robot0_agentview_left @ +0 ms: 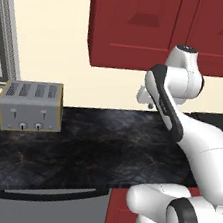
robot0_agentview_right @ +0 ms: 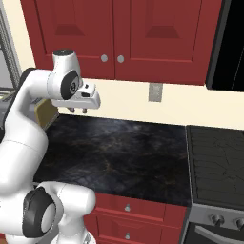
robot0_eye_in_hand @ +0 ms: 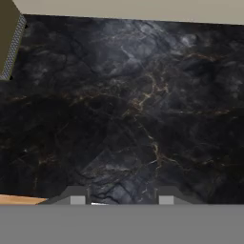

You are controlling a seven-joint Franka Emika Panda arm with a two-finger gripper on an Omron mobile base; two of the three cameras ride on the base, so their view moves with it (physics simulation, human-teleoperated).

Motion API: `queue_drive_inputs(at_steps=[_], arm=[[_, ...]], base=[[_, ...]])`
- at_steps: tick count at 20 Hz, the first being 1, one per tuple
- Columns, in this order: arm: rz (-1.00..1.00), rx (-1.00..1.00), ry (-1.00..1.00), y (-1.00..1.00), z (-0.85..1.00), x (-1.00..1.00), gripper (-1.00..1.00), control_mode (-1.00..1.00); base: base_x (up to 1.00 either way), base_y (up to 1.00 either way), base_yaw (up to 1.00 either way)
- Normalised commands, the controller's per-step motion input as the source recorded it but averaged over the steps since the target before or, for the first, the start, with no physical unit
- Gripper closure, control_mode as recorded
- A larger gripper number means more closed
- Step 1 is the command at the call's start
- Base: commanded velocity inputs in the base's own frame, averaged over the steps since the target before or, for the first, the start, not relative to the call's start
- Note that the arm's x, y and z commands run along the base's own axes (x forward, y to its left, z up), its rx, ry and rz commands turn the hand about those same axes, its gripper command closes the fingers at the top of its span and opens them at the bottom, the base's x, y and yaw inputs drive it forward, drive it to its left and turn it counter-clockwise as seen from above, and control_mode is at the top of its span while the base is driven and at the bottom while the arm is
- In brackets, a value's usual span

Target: Move the bowls from the cabinet to the plates on the dining table.

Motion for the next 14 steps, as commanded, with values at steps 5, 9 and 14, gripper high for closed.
queue_drive_inputs(at_steps=[5,9,14], arm=[[0.0,0.0,-0.02,0.0,0.04,-0.02,-1.0,-1.0],[0.0,0.0,-0.08,-0.07,0.1,-0.16,-1.0,-1.0],[-0.03,0.02,-0.2,-0.13,0.12,-0.28,-1.0,-1.0]], base=[[0.0,0.0,0.0],[0.0,0.0,0.0],[0.0,0.0,0.0]])
